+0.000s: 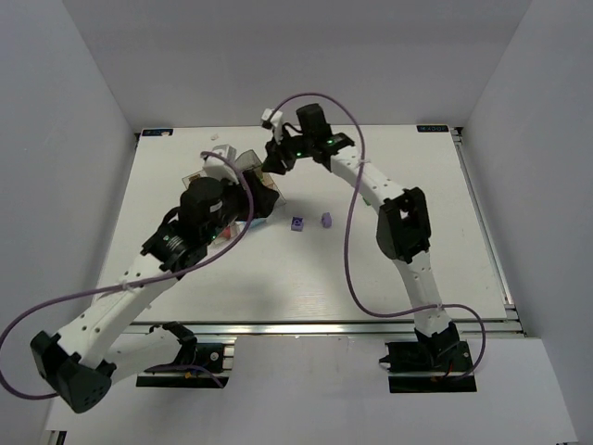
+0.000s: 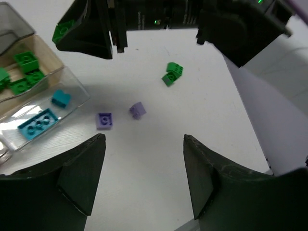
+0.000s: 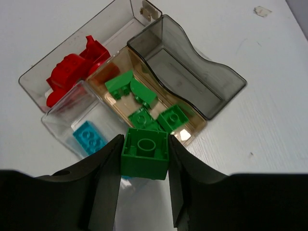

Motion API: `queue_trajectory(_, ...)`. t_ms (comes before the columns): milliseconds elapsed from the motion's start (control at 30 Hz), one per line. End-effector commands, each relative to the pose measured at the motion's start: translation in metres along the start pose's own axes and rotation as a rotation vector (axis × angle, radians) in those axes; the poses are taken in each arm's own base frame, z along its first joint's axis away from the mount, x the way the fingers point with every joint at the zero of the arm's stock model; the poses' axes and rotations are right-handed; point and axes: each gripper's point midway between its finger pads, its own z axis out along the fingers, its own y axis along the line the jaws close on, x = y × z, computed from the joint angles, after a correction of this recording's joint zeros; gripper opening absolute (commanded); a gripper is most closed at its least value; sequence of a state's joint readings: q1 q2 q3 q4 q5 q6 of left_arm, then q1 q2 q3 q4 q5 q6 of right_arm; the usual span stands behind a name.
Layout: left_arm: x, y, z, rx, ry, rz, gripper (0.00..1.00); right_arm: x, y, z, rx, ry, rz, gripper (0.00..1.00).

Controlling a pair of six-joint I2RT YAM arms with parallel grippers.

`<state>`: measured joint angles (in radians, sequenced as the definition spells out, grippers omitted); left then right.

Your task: Sort the legos into containers by color

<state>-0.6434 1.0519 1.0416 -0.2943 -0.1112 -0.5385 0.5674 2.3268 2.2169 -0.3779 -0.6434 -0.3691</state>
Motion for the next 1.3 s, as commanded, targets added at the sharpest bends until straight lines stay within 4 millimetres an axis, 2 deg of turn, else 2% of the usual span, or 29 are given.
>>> queue_trajectory(0, -0.001, 0.037, -0.029, -0.170, -0.045, -0.033, 0.77, -0.019, -0.017, 0.029, 0.111, -0.102, 0.001, 0.00)
queue_trajectory(67, -0.004, 0.043, -0.038, -0.195, -0.067, -0.042, 0.77, -0.025, -0.007, 0.048, 0.133, -0.118, -0.020, 0.00)
queue_trajectory(100, -0.006, 0.044, -0.045, -0.201, -0.072, -0.043, 0.77, -0.017, -0.006, 0.058, 0.133, -0.105, -0.012, 0.00)
queue_trajectory(167, -0.007, 0.048, -0.051, -0.219, -0.077, -0.042, 0.78, -0.018, 0.002, 0.072, 0.146, -0.103, -0.019, 0.03)
queue_trajectory(200, -0.006, 0.049, -0.053, -0.225, -0.071, -0.040, 0.79, -0.015, 0.006, 0.078, 0.149, -0.097, -0.020, 0.13)
queue_trajectory(300, -0.007, 0.051, -0.057, -0.240, -0.067, -0.029, 0.81, -0.007, 0.010, 0.089, 0.176, -0.089, -0.032, 0.33)
queue_trajectory(367, -0.009, 0.050, -0.056, -0.238, -0.067, -0.021, 0.82, -0.003, 0.007, 0.092, 0.196, -0.080, -0.033, 0.39)
queue_trajectory(400, -0.010, 0.049, -0.056, -0.232, -0.065, -0.020, 0.82, 0.002, 0.008, 0.096, 0.198, -0.074, -0.028, 0.49)
queue_trajectory(467, -0.011, 0.047, -0.055, -0.227, -0.061, -0.009, 0.82, 0.005, 0.005, 0.099, 0.210, -0.070, -0.026, 0.53)
queue_trajectory(500, -0.010, 0.045, -0.054, -0.218, -0.055, -0.007, 0.82, 0.003, 0.004, 0.098, 0.216, -0.073, -0.024, 0.61)
queue_trajectory(667, -0.012, 0.035, -0.045, -0.174, -0.046, 0.004, 0.82, -0.010, -0.001, 0.085, 0.241, -0.093, -0.007, 0.66)
queue_trajectory(700, -0.011, 0.034, -0.043, -0.168, -0.044, 0.005, 0.81, -0.021, 0.000, 0.077, 0.247, -0.107, -0.013, 0.66)
queue_trajectory(733, -0.010, 0.031, -0.041, -0.151, -0.037, 0.007, 0.80, -0.018, -0.008, 0.067, 0.265, -0.099, 0.005, 0.66)
queue_trajectory(767, -0.010, 0.027, -0.035, -0.133, -0.037, 0.011, 0.77, -0.033, -0.009, 0.053, 0.282, -0.117, 0.011, 0.65)
queue_trajectory(800, -0.010, 0.024, -0.031, -0.116, -0.032, 0.018, 0.64, -0.039, -0.011, 0.043, 0.292, -0.126, 0.054, 0.59)
queue_trajectory(833, -0.007, 0.017, -0.027, -0.078, -0.016, 0.028, 0.54, -0.029, -0.031, 0.022, 0.332, -0.100, 0.106, 0.54)
queue_trajectory(867, -0.002, 0.013, -0.013, -0.058, 0.003, 0.036, 0.43, -0.047, -0.036, -0.002, 0.357, -0.124, 0.130, 0.48)
queue_trajectory(900, -0.001, 0.007, -0.004, -0.031, 0.018, 0.045, 0.26, -0.045, -0.051, -0.024, 0.393, -0.128, 0.184, 0.28)
queue_trajectory(933, 0.006, -0.003, 0.004, 0.019, 0.060, 0.065, 0.19, -0.023, -0.064, -0.046, 0.412, -0.091, 0.234, 0.19)
queue_trajectory(967, 0.011, -0.009, 0.015, 0.049, 0.092, 0.074, 0.14, -0.035, -0.075, -0.083, 0.450, -0.115, 0.246, 0.11)
queue_trajectory(1000, 0.025, -0.014, 0.039, 0.079, 0.165, 0.107, 0.11, -0.030, -0.075, -0.096, 0.443, -0.104, 0.266, 0.02)
queue_trajectory(1033, 0.033, -0.021, 0.051, 0.114, 0.207, 0.122, 0.12, -0.021, -0.073, -0.109, 0.403, -0.085, 0.286, 0.01)
queue_trajectory(1067, 0.044, -0.031, 0.062, 0.177, 0.263, 0.132, 0.16, -0.005, -0.086, -0.149, 0.431, -0.051, 0.339, 0.02)
queue_trajectory(1100, 0.061, -0.037, 0.088, 0.205, 0.324, 0.167, 0.28, 0.000, -0.083, -0.162, 0.408, -0.038, 0.357, 0.15)
queue_trajectory(1133, 0.068, -0.040, 0.100, 0.228, 0.354, 0.179, 0.37, 0.012, -0.072, -0.169, 0.343, -0.017, 0.367, 0.26)
queue_trajectory(1167, 0.080, -0.051, 0.106, 0.285, 0.411, 0.182, 0.46, 0.023, -0.078, -0.208, 0.378, -0.011, 0.410, 0.51)
queue_trajectory(1200, 0.088, -0.055, 0.132, 0.298, 0.449, 0.178, 0.61, 0.024, -0.069, -0.217, 0.343, -0.019, 0.420, 0.62)
queue_trajectory(1233, 0.092, -0.058, 0.142, 0.309, 0.472, 0.172, 0.66, 0.033, -0.071, -0.235, 0.358, -0.016, 0.441, 0.74)
queue_trajectory(1267, 0.102, -0.057, 0.150, 0.301, 0.525, 0.163, 0.68, 0.041, -0.060, -0.246, 0.353, 0.004, 0.462, 0.89)
